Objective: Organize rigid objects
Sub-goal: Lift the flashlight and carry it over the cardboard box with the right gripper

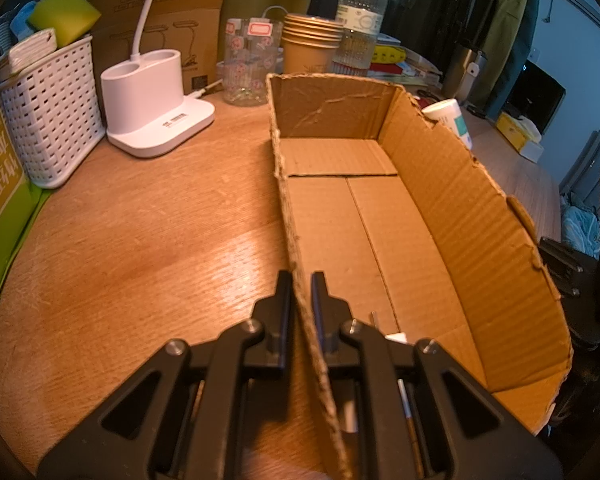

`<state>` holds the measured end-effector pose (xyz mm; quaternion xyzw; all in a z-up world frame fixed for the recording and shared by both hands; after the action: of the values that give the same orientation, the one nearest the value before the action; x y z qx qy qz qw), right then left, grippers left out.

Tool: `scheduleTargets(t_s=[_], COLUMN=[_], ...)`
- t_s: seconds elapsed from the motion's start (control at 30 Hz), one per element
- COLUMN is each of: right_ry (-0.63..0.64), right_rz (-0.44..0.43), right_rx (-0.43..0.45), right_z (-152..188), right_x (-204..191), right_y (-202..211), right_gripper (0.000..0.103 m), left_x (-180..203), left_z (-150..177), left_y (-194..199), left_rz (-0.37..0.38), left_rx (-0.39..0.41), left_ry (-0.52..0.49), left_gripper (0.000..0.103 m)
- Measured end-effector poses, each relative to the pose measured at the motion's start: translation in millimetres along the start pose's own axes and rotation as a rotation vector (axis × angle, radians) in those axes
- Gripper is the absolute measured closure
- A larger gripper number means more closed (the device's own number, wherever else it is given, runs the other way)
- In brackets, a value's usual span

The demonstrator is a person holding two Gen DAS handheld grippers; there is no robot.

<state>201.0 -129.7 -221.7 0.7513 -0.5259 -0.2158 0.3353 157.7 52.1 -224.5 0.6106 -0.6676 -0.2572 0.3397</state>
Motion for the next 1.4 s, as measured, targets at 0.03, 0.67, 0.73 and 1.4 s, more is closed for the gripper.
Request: scheduleTargets(t_s=[0.03,0.67,0.73,1.4], right_ry=[0.0,-0.023,-0.024,0.004], right_rz=[-0.003,-0.015,-0.016,-0.086], right_rx=[-0.001,0.103,0.123,0.251], right_z=[0,-17,-20,-39], right_x=[0,3,1,-23], right_y=[0,43,52,115], right_gripper=[0.079,0.08,0.08,0.08], left_x=[0,0,0,0], left_z=[0,0,0,-1], left_y=[0,0,0,0], left_rz=[0.0,0.001,0.001,0.001], left_rx=[0.0,0.0,0.0,-0.001], left_ry=[0.0,0.0,0.0,0.001], left_gripper=[0.093,0.093,0.093,0.093])
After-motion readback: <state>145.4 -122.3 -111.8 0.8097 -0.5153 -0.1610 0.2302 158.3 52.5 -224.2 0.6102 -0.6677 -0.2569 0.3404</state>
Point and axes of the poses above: each gripper's, at about its wrist camera, not at the fingertips, and y roughly against the way its jaws point, x to its right, z to its underside, the point moved 6 cm from there along -y, roughly the way its jaws point, and after that the axes turned 3 degrees about -y, right-handed, at the moved point
